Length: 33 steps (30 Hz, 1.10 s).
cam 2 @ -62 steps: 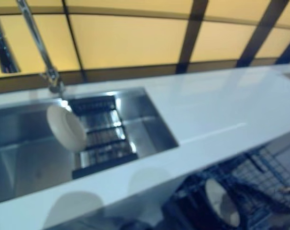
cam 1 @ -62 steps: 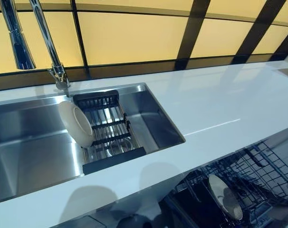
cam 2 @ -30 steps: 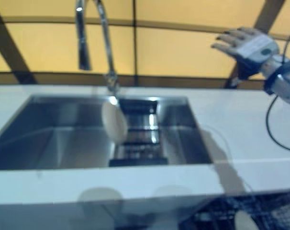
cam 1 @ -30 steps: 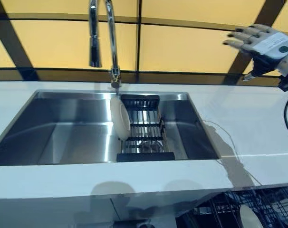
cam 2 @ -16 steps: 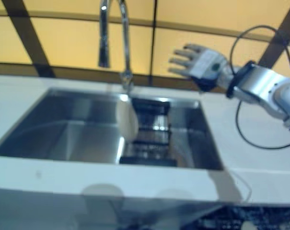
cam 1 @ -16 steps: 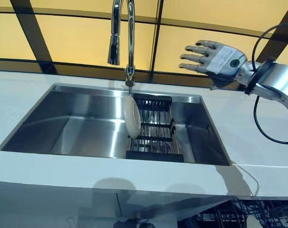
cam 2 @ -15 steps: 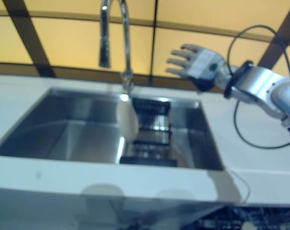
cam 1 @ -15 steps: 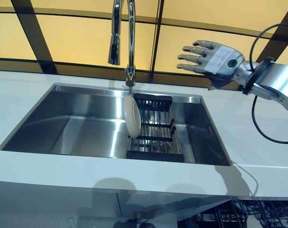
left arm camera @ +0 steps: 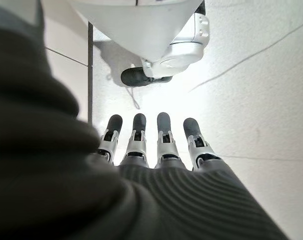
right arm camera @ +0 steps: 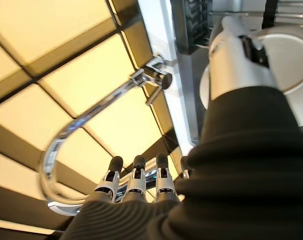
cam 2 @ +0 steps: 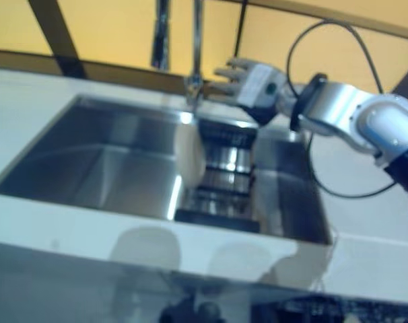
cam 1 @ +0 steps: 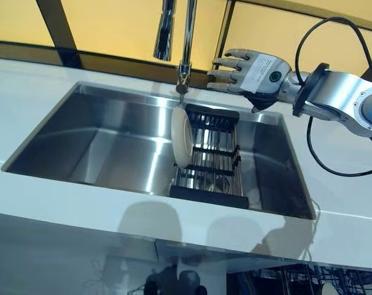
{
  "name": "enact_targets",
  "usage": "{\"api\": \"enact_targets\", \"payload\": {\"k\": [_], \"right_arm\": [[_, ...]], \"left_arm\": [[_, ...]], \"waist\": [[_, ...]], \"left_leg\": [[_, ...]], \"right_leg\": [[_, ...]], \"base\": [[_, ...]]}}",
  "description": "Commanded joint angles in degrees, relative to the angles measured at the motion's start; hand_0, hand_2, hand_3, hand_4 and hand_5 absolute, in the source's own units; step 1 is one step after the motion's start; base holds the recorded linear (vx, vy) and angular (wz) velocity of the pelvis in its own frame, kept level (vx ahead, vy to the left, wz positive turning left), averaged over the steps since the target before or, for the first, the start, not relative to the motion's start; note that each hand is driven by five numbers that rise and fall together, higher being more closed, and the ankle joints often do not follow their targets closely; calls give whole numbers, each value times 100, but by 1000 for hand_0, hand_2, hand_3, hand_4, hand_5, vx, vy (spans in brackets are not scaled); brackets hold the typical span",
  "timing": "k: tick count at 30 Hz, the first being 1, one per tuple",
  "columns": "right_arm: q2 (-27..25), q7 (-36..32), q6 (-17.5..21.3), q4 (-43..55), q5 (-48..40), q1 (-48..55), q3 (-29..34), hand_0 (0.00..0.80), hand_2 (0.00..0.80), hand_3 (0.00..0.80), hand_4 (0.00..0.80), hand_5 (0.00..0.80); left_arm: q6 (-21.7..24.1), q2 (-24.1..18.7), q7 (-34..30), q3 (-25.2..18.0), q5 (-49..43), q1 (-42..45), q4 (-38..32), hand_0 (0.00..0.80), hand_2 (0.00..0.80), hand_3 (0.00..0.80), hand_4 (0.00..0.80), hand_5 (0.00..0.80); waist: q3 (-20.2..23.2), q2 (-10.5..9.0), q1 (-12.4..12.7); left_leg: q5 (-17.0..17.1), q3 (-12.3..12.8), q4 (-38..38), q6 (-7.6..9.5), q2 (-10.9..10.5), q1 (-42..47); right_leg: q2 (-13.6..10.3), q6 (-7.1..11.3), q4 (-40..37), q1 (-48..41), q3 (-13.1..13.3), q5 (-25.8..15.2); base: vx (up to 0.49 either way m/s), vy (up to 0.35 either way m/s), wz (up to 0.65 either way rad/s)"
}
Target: Take plates into dishwasher
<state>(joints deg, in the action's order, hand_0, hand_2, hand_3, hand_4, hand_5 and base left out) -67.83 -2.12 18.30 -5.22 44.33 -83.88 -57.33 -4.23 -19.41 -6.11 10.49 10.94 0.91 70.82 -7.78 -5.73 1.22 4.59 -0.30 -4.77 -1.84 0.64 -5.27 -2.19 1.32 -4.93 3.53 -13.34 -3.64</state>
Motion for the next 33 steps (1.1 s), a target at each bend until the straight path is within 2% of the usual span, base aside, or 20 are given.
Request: {"api": "enact_targets", "payload": {"k": [1, 17, 33], "right_arm": [[-34, -31, -486, -67, -126, -871, -317, 0, 0, 0, 0, 0], [232, -111, -770, 85, -427, -1054, -442, 0, 0, 0, 0, 0], [366, -583, -686, 346, -291, -842, -258, 0, 0, 0, 0, 0]], "left_arm": [[24, -271, 59, 86, 287, -147, 18, 0, 0, 0, 0, 0], [135, -353, 138, 69, 366, -229, 66, 0, 0, 0, 0, 0], [193, -428, 116, 47, 339, -240, 71, 0, 0, 0, 0, 0]], "waist": [[-161, -185, 247], [-461, -367, 414], [-544, -531, 491]], "left_leg": [[-180, 188, -23, 104, -153, -117], [-184, -39, -23, 140, -191, -259], [-251, -65, -23, 144, -169, -217]], "right_leg": [[159, 228, -7, -19, 109, 212], [93, 258, -7, 85, -56, 187], [86, 295, -7, 49, -131, 198]], "base": [[-23, 44, 5], [-1, 17, 12], [5, 2, 3]]}}
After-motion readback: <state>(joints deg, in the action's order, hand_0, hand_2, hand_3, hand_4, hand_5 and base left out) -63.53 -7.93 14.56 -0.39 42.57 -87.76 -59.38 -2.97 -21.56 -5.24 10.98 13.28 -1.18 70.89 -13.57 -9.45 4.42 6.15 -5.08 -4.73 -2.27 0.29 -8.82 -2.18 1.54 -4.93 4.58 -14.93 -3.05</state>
